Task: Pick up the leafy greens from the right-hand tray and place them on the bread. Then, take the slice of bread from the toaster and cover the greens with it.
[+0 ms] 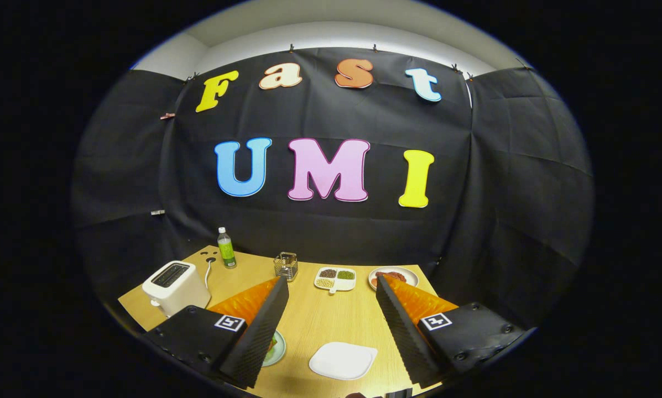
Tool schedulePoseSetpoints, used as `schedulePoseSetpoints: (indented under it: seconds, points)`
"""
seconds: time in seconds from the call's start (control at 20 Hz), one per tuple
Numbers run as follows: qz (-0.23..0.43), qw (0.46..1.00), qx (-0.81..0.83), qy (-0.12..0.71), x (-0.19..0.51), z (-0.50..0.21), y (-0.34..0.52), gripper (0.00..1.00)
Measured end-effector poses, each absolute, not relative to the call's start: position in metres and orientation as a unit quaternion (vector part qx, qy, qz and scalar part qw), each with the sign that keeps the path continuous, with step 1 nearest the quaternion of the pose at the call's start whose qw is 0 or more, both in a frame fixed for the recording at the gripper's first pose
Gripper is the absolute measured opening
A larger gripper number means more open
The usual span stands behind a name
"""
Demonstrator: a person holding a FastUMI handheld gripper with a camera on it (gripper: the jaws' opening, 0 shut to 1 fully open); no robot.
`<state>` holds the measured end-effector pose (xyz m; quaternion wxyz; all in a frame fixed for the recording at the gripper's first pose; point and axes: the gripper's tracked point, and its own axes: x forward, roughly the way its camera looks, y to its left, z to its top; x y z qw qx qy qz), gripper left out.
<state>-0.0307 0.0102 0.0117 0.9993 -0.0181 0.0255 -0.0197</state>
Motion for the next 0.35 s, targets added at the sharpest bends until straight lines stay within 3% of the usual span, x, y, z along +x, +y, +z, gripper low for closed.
schedulePoseSetpoints:
  seconds: [0.35]
  points:
    - [-0.03, 1.0, -0.003, 0.005, -0.016, 0.034, 0.007, 0.99]
